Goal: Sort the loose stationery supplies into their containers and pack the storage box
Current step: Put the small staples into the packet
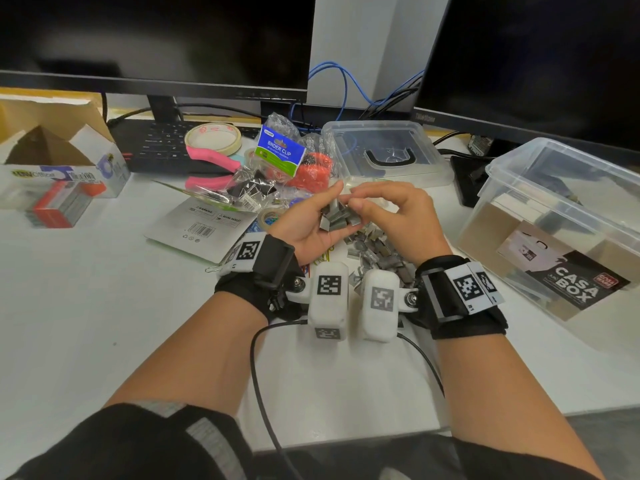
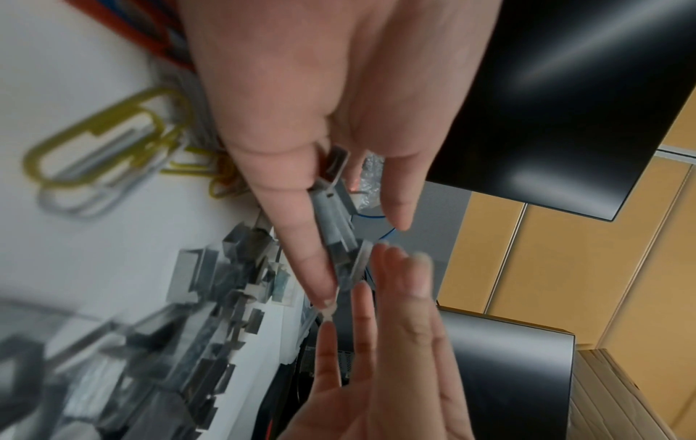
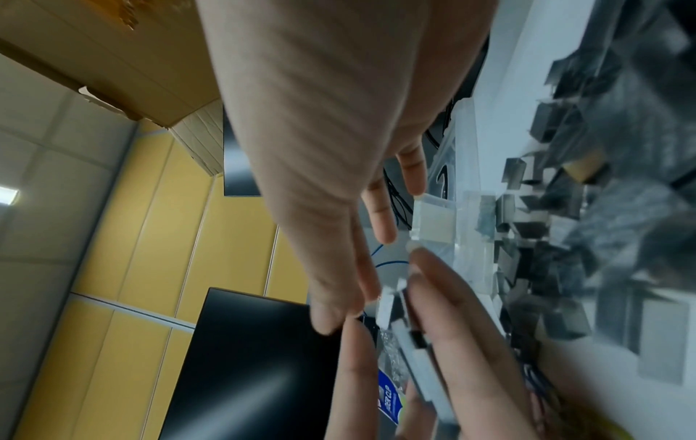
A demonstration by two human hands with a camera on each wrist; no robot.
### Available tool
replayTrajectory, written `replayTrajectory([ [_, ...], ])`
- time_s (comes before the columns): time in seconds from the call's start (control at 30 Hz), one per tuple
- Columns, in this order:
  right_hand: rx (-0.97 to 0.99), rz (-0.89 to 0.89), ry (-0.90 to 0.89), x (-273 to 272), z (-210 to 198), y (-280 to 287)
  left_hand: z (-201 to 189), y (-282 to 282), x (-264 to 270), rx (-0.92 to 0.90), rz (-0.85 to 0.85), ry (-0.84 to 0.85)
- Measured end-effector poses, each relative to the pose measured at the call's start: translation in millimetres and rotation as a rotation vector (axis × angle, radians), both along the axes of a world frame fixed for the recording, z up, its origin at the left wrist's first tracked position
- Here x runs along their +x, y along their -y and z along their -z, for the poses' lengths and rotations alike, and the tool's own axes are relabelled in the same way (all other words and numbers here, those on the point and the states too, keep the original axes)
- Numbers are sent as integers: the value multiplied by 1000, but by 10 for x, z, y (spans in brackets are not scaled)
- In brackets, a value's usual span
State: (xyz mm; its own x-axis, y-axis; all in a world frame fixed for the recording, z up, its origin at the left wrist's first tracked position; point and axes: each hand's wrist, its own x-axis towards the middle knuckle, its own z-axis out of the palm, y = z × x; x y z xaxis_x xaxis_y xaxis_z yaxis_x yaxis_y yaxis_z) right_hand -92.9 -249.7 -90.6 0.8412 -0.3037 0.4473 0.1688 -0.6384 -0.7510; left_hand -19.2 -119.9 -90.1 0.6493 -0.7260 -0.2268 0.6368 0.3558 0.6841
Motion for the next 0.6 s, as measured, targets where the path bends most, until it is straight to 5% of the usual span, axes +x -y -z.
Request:
replayTrajectory([
  [0.13, 111, 165, 32, 18, -25, 20, 22, 10, 18, -8, -14, -28],
  [0.3, 62, 375, -246, 66, 73, 154, 50, 18, 66, -38, -67, -72],
  [0.6, -211, 255, -519, 195, 209, 200, 76, 22, 116, -47, -146, -125],
])
